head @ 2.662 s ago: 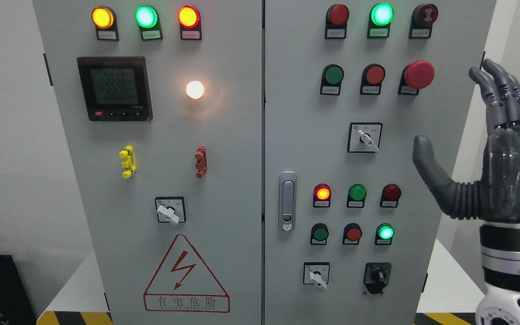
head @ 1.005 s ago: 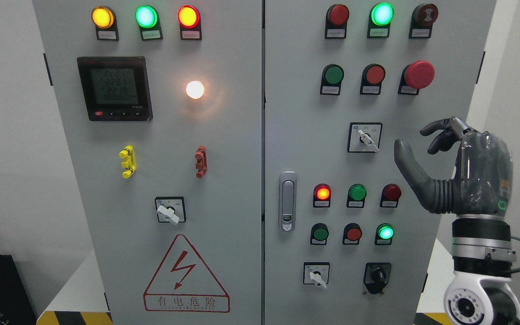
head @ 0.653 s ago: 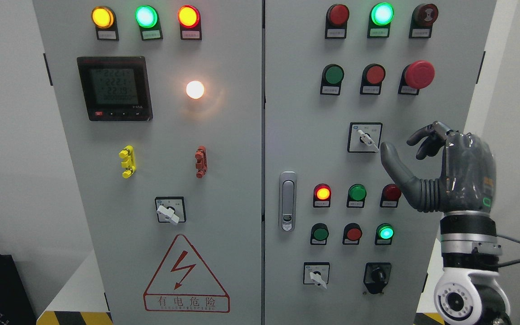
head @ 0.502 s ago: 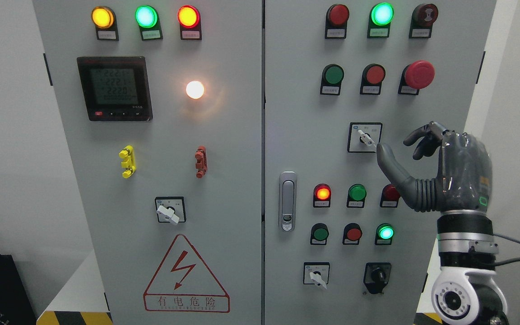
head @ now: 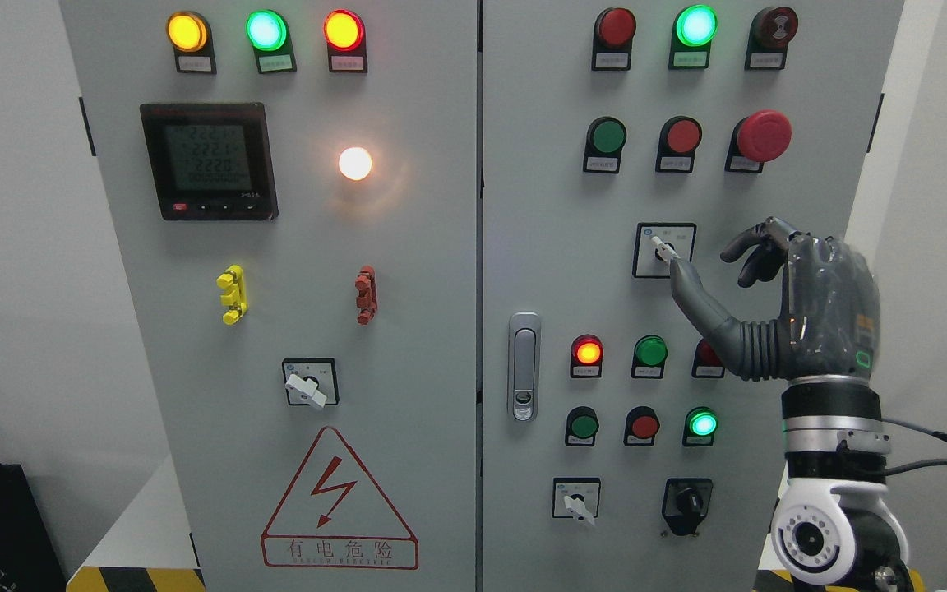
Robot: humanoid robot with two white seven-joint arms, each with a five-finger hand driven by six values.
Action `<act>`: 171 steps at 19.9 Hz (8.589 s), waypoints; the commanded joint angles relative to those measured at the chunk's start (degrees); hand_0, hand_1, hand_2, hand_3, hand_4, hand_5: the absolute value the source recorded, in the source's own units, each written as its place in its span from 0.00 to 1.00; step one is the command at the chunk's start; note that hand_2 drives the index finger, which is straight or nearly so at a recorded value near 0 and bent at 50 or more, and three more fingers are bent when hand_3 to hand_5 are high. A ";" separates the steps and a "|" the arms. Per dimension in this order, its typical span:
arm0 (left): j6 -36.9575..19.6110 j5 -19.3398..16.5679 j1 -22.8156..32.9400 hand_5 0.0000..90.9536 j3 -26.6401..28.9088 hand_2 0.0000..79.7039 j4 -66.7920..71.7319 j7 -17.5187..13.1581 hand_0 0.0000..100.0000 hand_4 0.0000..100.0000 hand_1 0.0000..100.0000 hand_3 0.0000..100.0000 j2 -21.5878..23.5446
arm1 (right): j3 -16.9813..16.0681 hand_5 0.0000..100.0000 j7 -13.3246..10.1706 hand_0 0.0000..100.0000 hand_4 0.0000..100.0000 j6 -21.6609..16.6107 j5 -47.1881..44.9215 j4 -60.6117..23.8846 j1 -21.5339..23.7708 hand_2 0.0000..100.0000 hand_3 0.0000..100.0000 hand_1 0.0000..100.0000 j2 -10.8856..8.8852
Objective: Rotate and turn off gray switch
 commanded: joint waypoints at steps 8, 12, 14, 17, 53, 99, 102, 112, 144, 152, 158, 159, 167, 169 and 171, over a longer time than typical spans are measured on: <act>0.04 -0.44 -0.01 0.00 1.85 0.00 1.32 -0.04 0.12 0.00 0.39 0.00 0.00 | 0.95 0.99 1.56 0.08 0.81 1.51 0.18 2.94 -1.13 0.57 0.82 0.38 0.22; 0.04 -0.44 0.07 0.00 1.85 0.00 1.32 -0.04 0.12 0.00 0.39 0.00 0.00 | 0.95 0.99 1.56 0.08 0.81 1.51 0.18 2.85 -1.22 0.57 0.82 0.38 0.22; 0.04 -0.44 -0.01 0.00 1.85 0.00 1.32 -0.04 0.12 0.00 0.39 0.00 0.00 | 1.04 0.98 1.65 0.08 0.81 1.51 0.18 2.85 -1.66 0.57 0.82 0.38 0.22; 0.04 -0.44 -0.01 0.00 1.85 0.00 1.32 0.05 0.12 0.00 0.39 0.00 0.00 | 1.65 0.98 1.65 0.08 0.81 1.51 0.18 3.02 -2.09 0.57 0.82 0.38 0.31; 0.04 -0.44 -0.01 0.00 1.85 0.00 1.32 -0.04 0.12 0.00 0.39 0.00 0.00 | 3.32 0.99 1.65 0.20 0.83 1.68 0.35 5.48 -4.03 0.65 0.87 0.39 1.10; 0.04 -0.44 -0.01 0.00 1.76 0.00 1.32 -0.04 0.12 0.00 0.39 0.00 0.00 | 4.20 1.00 1.65 0.50 0.88 1.68 0.27 6.71 -4.82 0.73 0.99 0.37 1.98; 0.04 -0.44 -0.01 0.00 1.85 0.00 1.32 0.05 0.12 0.00 0.39 0.00 0.00 | 4.29 1.00 1.65 0.51 0.89 1.68 0.35 6.80 -4.82 0.72 0.99 0.36 2.50; 0.04 -0.44 -0.01 0.00 1.85 0.00 1.32 -0.04 0.12 0.00 0.39 0.00 0.00 | 4.38 1.00 1.39 0.53 0.89 1.59 0.44 6.72 -5.09 0.73 1.00 0.34 2.50; 0.04 -0.44 -0.01 0.00 1.85 0.00 1.32 -0.04 0.12 0.00 0.39 0.00 0.00 | 1.13 0.98 -5.02 0.51 0.85 -4.72 0.27 -3.03 0.53 0.65 0.97 0.37 -0.31; 0.04 -0.44 0.07 0.00 1.85 0.00 1.32 0.05 0.12 0.00 0.39 0.00 0.00 | -1.95 0.33 -6.61 0.52 0.35 -17.12 0.18 -9.63 10.37 0.35 0.48 0.33 0.04; 0.04 -0.44 -0.01 0.00 1.85 0.00 1.32 -0.04 0.12 0.00 0.39 0.00 0.00 | -4.76 0.00 -6.08 0.25 0.00 -20.29 0.09 -9.98 12.58 0.06 0.00 0.27 -0.31; 0.04 -0.44 -0.01 0.00 1.85 0.00 1.32 -0.04 0.12 0.00 0.39 0.00 0.00 | -4.85 0.00 -6.00 0.22 0.00 -20.29 0.09 -10.07 12.75 0.04 0.00 0.27 -0.40; 0.04 -0.44 -0.01 0.00 1.85 0.00 1.32 -0.04 0.12 0.00 0.39 0.00 0.00 | -5.91 0.00 -5.82 0.14 0.00 -21.08 0.18 -10.25 13.37 0.00 0.00 0.29 -0.57; -0.05 -0.44 -0.01 0.00 1.85 0.00 1.32 -0.04 0.12 0.00 0.39 0.00 0.00 | -5.91 0.00 -5.82 0.14 0.00 -21.08 0.18 -10.25 13.37 0.00 0.00 0.29 -0.57; 0.04 -0.44 -0.01 0.00 1.85 0.00 1.32 -0.04 0.12 0.00 0.39 0.00 0.00 | -5.82 0.00 -5.82 0.13 0.00 -21.08 0.18 -10.25 13.55 0.00 0.00 0.31 -0.57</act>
